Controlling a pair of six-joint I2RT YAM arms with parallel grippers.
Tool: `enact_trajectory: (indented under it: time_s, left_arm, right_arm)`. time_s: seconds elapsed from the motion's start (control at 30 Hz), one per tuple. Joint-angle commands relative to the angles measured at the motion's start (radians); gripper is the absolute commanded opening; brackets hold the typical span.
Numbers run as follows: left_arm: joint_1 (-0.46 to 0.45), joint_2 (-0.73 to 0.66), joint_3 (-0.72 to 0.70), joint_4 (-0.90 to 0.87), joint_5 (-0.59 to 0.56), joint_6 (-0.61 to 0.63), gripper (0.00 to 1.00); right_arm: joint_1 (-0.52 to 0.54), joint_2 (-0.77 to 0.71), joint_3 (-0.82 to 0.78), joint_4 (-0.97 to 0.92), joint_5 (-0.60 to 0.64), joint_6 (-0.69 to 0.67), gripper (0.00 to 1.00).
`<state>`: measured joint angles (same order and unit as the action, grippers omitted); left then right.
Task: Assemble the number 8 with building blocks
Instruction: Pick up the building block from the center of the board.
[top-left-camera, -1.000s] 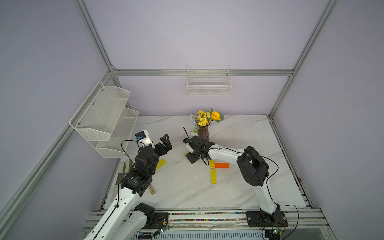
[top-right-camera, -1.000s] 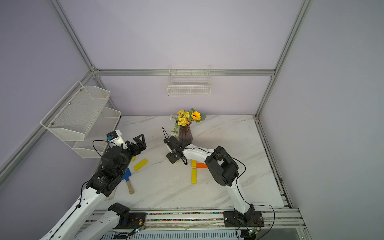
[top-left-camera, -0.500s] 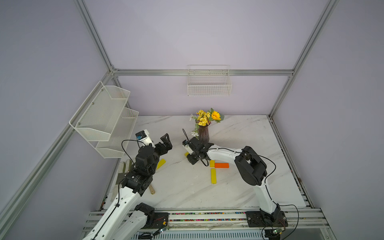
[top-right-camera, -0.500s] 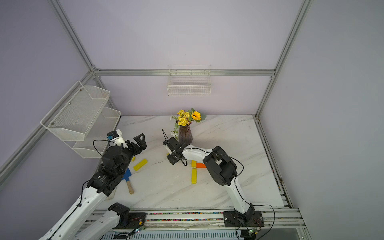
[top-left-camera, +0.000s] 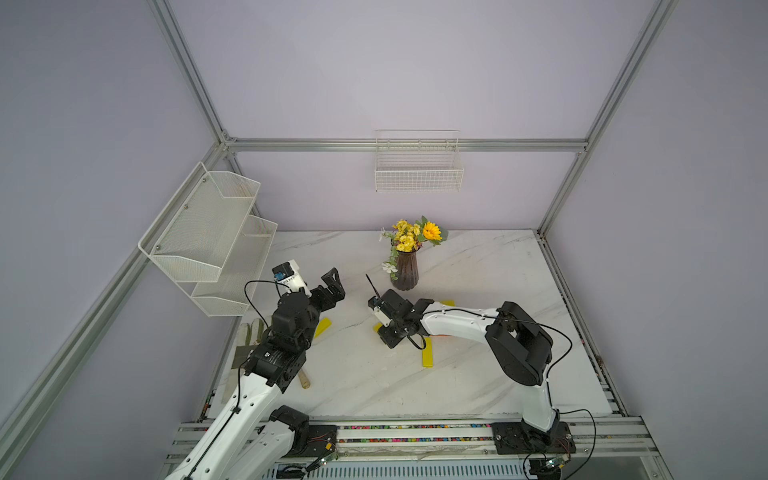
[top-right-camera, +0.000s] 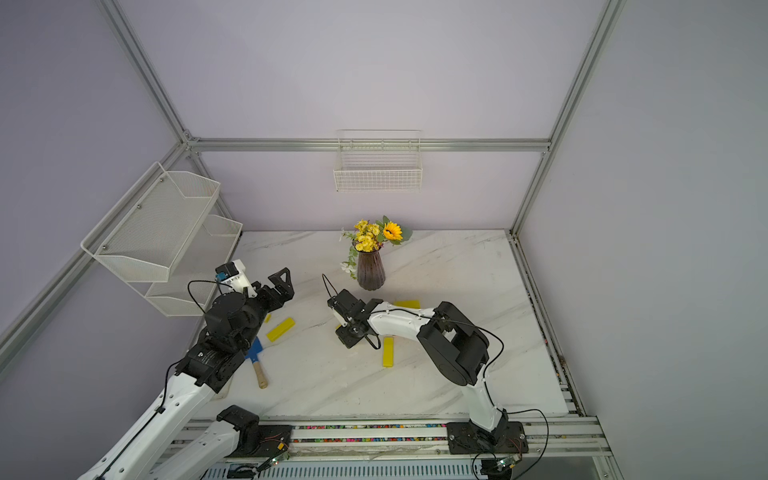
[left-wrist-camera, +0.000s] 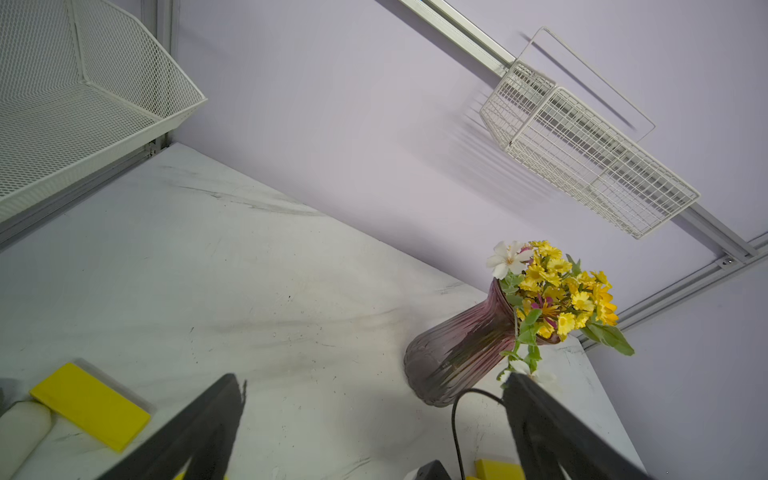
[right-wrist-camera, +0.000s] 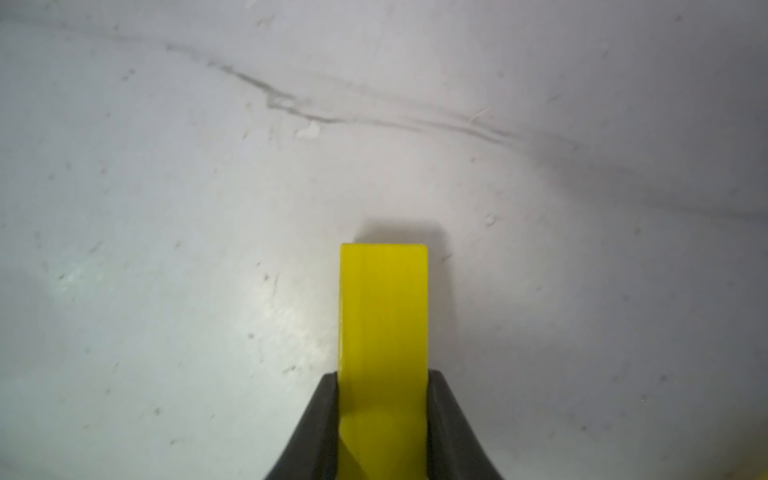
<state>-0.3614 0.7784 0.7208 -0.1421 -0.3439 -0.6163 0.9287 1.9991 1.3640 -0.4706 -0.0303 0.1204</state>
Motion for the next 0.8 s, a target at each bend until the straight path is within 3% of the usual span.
enact_trajectory:
  time_s: [0.0,0.27,0.43,0.77]
  left_arm:
    - [-0.001,0.003,-0.001,0.037,0.009,0.009,1.0]
    - [-0.003,0.019,0.014,0.022,0.01,0.007,1.0]
    - [-0.002,0.019,0.015,0.022,0.012,0.004,1.0]
    - [-0.002,0.03,0.017,0.025,0.015,0.002,1.0]
  right_arm:
    - [0.038,-0.078,-0.021,-0.049,0.032,0.084,0.16]
    - [0.043,-0.205,-0.068,-0.067,0.088,0.264,0.14]
    - [0.032,-0.24,-0.071,-0.144,0.216,0.336,0.13]
    - [-0.115,-0.389,-0.238,-0.23,0.326,0.455,0.12]
